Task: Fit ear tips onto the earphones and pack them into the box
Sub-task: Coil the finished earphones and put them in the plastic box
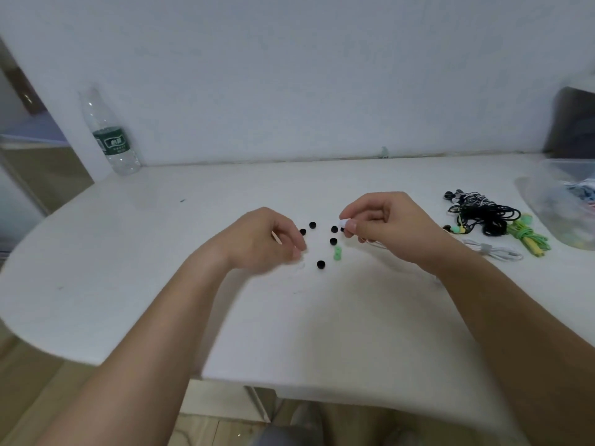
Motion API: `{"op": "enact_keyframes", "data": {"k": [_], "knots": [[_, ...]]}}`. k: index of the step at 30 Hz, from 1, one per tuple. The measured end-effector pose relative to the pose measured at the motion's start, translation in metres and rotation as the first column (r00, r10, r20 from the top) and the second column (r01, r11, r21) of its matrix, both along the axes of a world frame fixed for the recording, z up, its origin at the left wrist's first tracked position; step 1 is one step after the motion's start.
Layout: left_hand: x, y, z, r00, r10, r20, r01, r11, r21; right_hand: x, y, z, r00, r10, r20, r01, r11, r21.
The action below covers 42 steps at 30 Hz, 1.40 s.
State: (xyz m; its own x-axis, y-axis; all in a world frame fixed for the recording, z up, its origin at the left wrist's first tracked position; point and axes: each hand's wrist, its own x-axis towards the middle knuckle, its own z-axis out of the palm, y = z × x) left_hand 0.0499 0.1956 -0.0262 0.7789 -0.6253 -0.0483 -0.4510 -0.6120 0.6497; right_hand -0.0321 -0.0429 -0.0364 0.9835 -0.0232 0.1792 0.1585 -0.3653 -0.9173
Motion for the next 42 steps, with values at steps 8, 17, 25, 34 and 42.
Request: {"op": "enact_keyframes", "data": {"k": [8,17,25,34,42], "knots": [[-0.001,-0.005,-0.012,0.994,0.009,0.105,-0.021,0.994,0.111,0.0,0.002,-0.002,1.0,0.011,-0.016,-0.011,1.0,-0.024],[0.003,-0.007,-0.007,0.989,0.089,-0.114,-0.118,0.952,-0.283,0.002,-0.003,-0.004,0.999,-0.034,-0.035,0.036,0.998,0.052],[-0.002,-0.067,0.004,0.853,-0.033,-0.52,-0.364,0.676,-0.64,0.005,-0.006,-0.003,0.994,-0.102,-0.033,0.106,0.983,0.151],[-0.004,-0.073,-0.006,0.697,-0.203,-0.688,-0.489,0.566,-0.663,0.01,-0.008,-0.002,0.984,-0.177,-0.018,0.177,0.957,0.229],[-0.007,-0.072,-0.005,0.731,-0.204,-0.651,-0.448,0.577,-0.683,0.008,-0.008,-0.001,0.986,-0.168,-0.013,0.167,0.961,0.22]]}}
